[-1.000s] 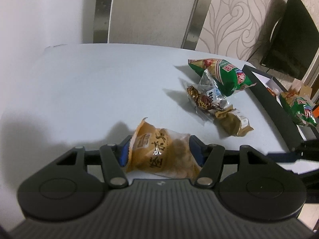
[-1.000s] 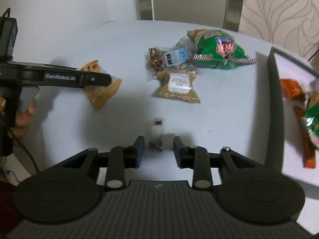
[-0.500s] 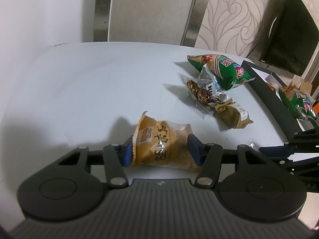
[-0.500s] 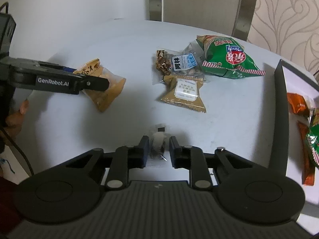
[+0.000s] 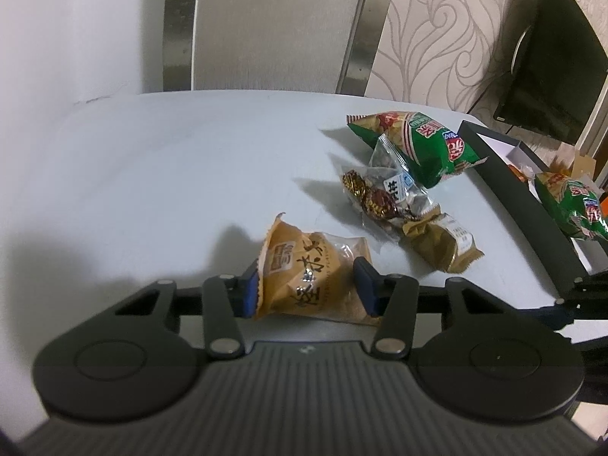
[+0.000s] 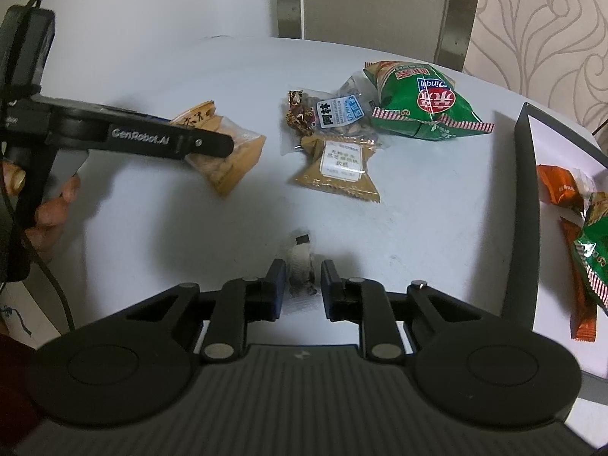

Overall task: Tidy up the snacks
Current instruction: 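Grasp the small white wrapped candy with right tool while left tool holds the tan bag, then carry the white candy into the gray box and open right tool while left tool holds the tan bag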

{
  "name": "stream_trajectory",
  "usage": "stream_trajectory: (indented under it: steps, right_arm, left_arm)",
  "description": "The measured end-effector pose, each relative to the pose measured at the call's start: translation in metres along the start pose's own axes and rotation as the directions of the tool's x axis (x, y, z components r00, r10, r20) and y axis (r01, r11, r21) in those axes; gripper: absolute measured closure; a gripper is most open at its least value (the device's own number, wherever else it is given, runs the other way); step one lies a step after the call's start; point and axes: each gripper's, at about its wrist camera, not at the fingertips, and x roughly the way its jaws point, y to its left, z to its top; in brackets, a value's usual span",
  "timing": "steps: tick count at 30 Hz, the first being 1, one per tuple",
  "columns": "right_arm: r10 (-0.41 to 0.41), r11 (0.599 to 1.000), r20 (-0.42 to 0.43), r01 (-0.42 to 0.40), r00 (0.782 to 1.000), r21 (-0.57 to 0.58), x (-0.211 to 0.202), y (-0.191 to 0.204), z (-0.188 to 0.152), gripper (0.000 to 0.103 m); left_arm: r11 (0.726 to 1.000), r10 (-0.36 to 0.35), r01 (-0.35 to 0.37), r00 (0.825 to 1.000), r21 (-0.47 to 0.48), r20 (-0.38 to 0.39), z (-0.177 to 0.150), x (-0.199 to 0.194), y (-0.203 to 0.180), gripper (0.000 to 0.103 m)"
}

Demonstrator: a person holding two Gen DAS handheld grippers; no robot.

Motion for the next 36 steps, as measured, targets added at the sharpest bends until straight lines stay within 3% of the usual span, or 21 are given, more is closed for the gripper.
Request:
stream_trajectory:
  steps: [12, 23, 28, 36]
  right_arm:
    - [0.028, 0.994, -0.001, -0.028, 1.0, 0.105, -0.006, -0.015, -0.005, 0.08]
    - [0.021, 0.989, -0.016, -0.018, 1.0, 0.147, -0.016, -0.026, -0.016, 0.08]
    - [0.094, 0.961, -0.014, -0.087, 0.995, 0.262, -0.023, -0.041, -0.022, 0.08]
    - [0.177, 0.9, 0.068, -0.189, 0.982, 0.392, -0.048, -0.061, -0.029, 0.08]
  left_arm:
    - [0.994, 0.102, -0.102, 0.995, 0.045, 0.016, 0.026, 0.016, 0.003, 0.053]
    - [0.988, 0.149, -0.149, 0.989, 0.049, 0.022, 0.032, 0.025, 0.002, 0.054]
    - [0.984, 0.169, -0.17, 0.985, 0.055, 0.018, 0.036, 0.022, 0.001, 0.054]
    - [0.981, 0.185, -0.187, 0.982, 0.042, 0.036, 0.045, 0.011, -0.002, 0.057]
